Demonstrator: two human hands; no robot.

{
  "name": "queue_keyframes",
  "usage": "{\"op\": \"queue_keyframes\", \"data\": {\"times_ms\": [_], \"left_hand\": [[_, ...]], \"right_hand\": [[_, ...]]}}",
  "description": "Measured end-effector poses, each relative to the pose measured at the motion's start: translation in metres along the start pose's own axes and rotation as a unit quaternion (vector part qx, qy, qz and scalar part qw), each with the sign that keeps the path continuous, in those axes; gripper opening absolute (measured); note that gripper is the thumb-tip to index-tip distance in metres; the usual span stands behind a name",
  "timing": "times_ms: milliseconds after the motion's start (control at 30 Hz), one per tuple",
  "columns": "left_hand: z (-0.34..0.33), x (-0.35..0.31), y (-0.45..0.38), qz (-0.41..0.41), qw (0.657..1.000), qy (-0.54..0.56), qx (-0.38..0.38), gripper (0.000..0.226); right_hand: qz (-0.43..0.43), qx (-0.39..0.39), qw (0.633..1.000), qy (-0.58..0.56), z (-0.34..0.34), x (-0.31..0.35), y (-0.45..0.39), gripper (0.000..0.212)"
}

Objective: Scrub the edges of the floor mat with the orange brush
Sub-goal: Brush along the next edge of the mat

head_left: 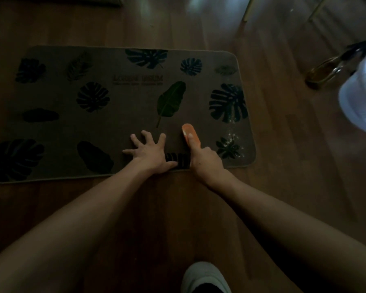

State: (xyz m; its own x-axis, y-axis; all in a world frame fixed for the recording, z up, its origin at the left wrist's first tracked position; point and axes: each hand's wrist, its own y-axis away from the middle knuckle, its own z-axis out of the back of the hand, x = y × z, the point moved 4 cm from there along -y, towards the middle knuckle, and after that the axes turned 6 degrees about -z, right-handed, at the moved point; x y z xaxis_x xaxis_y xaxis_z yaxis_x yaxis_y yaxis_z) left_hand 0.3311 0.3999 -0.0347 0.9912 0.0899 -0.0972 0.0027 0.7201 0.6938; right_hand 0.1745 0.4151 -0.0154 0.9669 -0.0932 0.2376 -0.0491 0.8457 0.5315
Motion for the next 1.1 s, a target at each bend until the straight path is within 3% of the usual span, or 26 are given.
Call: {"op": "queue_keyframes", "data": {"times_ms": [100,267,400,600,833,1100], "left_hand": [[0.005,-0.015,0.001,-0.004,1.000,-0.008,0.009,0.104],[0.010,-0.057,0.005,-0.090,0.996,-0.004,0.006,0.099],[0.006,-0.061,0.000,-0.077,0.997,0.029,-0.012,0.096],[0.000,-0.049,-0.005,-0.117,0.993,-0.005,-0.010,0.101],[-0.003,-0.053,-0.012,-0.113,0.993,-0.021,-0.013,0.102],[-0.001,-0.055,-0.010,-0.114,0.993,-0.006,-0.023,0.101]], "right_hand": [[0.015,0.003,0.999,0.040,-0.007,-0.022,0.036,0.074],[0.009,-0.002,1.000,0.025,-0.022,-0.049,0.064,0.073],[0.006,-0.008,0.999,0.033,-0.024,-0.060,0.062,0.072],[-0.022,0.010,1.000,0.009,-0.011,-0.058,0.028,0.072],[-0.047,-0.027,0.998,-0.022,0.016,-0.045,-0.024,0.070],[0.011,-0.017,1.000,-0.011,-0.029,-0.054,0.048,0.074]]}}
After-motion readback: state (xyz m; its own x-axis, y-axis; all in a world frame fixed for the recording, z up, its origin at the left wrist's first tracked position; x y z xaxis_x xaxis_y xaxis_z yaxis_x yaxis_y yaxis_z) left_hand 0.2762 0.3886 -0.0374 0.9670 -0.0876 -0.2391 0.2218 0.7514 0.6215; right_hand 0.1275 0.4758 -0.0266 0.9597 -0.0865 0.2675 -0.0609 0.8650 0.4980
